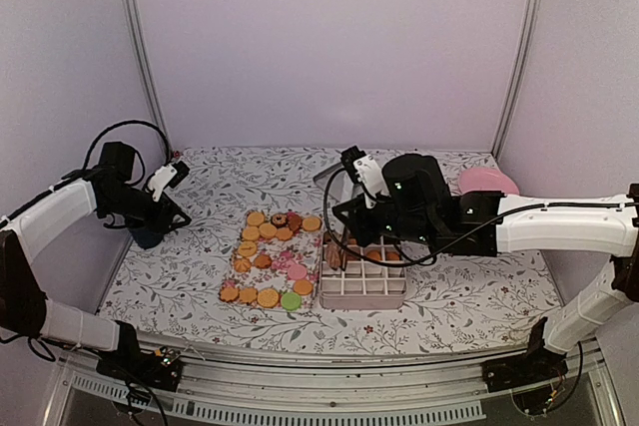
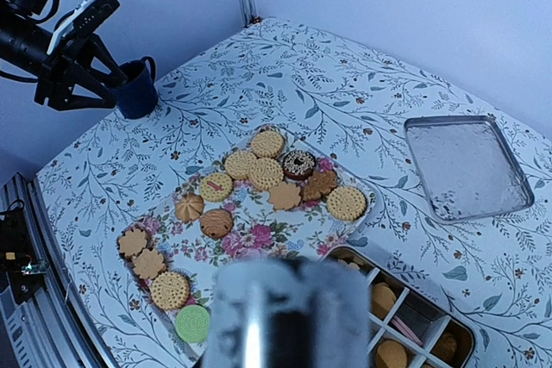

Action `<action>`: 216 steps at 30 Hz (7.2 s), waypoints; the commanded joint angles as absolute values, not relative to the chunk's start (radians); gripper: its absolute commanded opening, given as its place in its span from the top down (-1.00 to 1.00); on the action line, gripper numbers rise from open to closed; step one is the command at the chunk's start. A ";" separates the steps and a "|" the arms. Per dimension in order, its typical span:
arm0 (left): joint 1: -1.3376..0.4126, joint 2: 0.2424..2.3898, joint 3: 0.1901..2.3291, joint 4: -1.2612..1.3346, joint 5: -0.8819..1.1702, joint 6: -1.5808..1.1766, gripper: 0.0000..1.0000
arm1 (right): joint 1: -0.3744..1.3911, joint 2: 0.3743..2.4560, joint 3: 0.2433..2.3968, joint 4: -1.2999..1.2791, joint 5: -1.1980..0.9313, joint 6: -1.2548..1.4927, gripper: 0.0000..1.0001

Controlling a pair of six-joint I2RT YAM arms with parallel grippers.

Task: Pack the cookies
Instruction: Place the fake cookies in the empty pocket of the box, then pick up the fake cookies from the plate, then place the fake cookies in the empty pocket of the box.

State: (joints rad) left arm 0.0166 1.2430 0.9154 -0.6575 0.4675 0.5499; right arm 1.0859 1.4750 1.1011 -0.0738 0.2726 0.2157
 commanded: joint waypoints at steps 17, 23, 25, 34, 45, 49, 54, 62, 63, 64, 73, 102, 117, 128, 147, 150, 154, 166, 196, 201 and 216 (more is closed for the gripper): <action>0.026 1.244 0.923 -0.667 0.486 0.557 0.02 | 1.088 1.488 1.168 -0.041 0.278 0.213 0.30; 0.026 1.255 0.918 -0.661 0.492 0.546 0.02 | 1.087 1.568 1.286 -0.017 0.225 0.175 0.30; 0.027 1.257 0.917 -0.661 0.490 0.546 0.02 | 1.092 1.622 1.339 -0.004 0.183 0.167 0.30; 0.025 1.255 0.909 -0.661 0.487 0.542 0.01 | 1.124 1.967 1.666 -0.025 0.069 0.094 0.27; 0.026 1.239 0.901 -0.662 0.479 0.551 0.02 | 1.109 2.229 1.895 -0.039 0.021 0.050 0.27; 0.026 1.241 0.899 -0.663 0.475 0.554 0.02 | 1.108 2.262 1.916 -0.024 -0.003 0.052 0.26; 0.026 1.245 0.900 -0.662 0.475 0.553 0.02 | 1.109 2.278 1.922 -0.006 -0.031 0.062 0.25; 0.027 1.248 0.896 -0.656 0.472 0.548 0.02 | 1.114 2.245 1.916 0.006 -0.005 0.039 0.25; 0.026 1.250 0.896 -0.654 0.474 0.547 0.02 | 1.115 2.241 1.916 0.012 -0.008 0.037 0.25; 0.026 1.249 0.895 -0.652 0.474 0.545 0.02 | 1.117 2.240 1.917 0.017 -0.009 0.035 0.26; 0.026 1.249 0.889 -0.651 0.466 0.549 0.02 | 1.128 2.292 1.935 0.026 -0.038 0.055 0.24; 0.026 1.241 0.900 -0.656 0.461 0.555 0.03 | 1.139 2.139 1.681 0.069 0.000 0.054 0.21; 0.026 1.244 0.913 -0.667 0.464 0.551 0.03 | 1.157 2.220 1.817 0.122 0.020 -0.032 0.19; 0.026 1.241 0.918 -0.676 0.462 0.553 0.03 | 1.153 2.249 1.873 0.176 -0.019 -0.042 0.20; 0.027 1.238 0.913 -0.676 0.454 0.560 0.03 | 1.134 2.324 1.836 0.157 -0.056 -0.005 0.20; 0.026 1.236 0.912 -0.676 0.453 0.561 0.03 | 1.134 2.321 1.818 0.156 -0.067 0.029 0.20; 0.026 1.241 0.914 -0.676 0.455 0.561 0.03 | 1.139 2.298 1.787 0.156 -0.077 0.041 0.25; 0.026 1.247 0.920 -0.674 0.462 0.551 0.03 | 1.149 2.164 1.756 0.169 0.018 0.020 0.83; 0.021 1.268 0.935 -0.670 0.486 0.547 0.03 | 1.075 1.272 0.883 0.112 0.314 0.170 0.84; 0.021 1.267 0.930 -0.670 0.482 0.548 0.03 | 1.075 1.292 0.878 0.114 0.287 0.192 0.77; 0.022 1.262 0.921 -0.667 0.475 0.551 0.03 | 1.074 1.379 0.908 0.146 0.269 0.189 0.33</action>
